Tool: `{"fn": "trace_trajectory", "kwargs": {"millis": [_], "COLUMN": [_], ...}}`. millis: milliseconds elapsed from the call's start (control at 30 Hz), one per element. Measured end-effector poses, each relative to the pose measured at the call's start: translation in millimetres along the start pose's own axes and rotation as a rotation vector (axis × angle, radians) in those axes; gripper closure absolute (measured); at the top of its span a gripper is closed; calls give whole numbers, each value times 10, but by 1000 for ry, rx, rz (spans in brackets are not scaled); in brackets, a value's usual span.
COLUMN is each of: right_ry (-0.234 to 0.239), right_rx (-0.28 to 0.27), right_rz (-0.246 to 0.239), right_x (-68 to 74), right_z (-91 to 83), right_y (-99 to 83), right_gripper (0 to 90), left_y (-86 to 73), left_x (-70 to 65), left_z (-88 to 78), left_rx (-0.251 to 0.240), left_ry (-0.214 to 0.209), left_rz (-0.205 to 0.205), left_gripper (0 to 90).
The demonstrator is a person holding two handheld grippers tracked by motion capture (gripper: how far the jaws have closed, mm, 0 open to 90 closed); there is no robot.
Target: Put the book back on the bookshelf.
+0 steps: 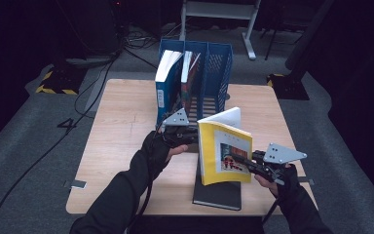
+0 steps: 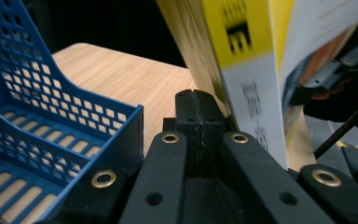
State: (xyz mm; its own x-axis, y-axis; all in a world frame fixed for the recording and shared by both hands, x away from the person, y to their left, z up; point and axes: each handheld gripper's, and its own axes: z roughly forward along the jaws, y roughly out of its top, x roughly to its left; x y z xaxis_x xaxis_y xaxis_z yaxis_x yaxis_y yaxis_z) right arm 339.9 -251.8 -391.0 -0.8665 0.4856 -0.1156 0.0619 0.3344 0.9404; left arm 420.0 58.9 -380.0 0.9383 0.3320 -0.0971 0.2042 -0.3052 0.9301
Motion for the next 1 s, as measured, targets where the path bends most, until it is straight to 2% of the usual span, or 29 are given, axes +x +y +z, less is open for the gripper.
{"fn": "trace_trajectory", "kwargs": {"millis": [100,233,400,567,700,733,800,900,933,1000], "right_ry": [-13,-12,-9,-16,-44,-48,-51,-30,-24,-6], "right_rx": [-7,-23,-33,-32,-24,-27,-48,-48,-45,-42], "right_rz": [-2,-4,-17,-20,-28,-31,-36,-70,-84,-86], "right_x": [18,42,83,134,144,144,142,181,200,216], "right_z": [-9,-31,-80,-175,-234,-250,-297,-330,-332,-341], "right_y": [-16,-62,-121,-164,-180,-176,-143,-103,-102,-107], "right_gripper": [875,872,864,804,726,727,746,817,838,854], "left_y": [20,66,108,99,43,25,-20,-59,-110,-177], "left_x": [-26,-78,-235,-414,-505,-530,-587,-618,-633,-640], "left_z": [-2,-29,-37,-66,-92,-103,-115,-139,-176,-218], "left_rx": [11,-16,-31,-38,-38,-36,-26,-15,-10,-5], "left_ry": [14,5,0,23,29,34,48,59,57,52], "left_rz": [10,27,64,104,108,118,113,114,103,113], "left_gripper": [900,900,897,823,748,743,706,662,647,592]}}
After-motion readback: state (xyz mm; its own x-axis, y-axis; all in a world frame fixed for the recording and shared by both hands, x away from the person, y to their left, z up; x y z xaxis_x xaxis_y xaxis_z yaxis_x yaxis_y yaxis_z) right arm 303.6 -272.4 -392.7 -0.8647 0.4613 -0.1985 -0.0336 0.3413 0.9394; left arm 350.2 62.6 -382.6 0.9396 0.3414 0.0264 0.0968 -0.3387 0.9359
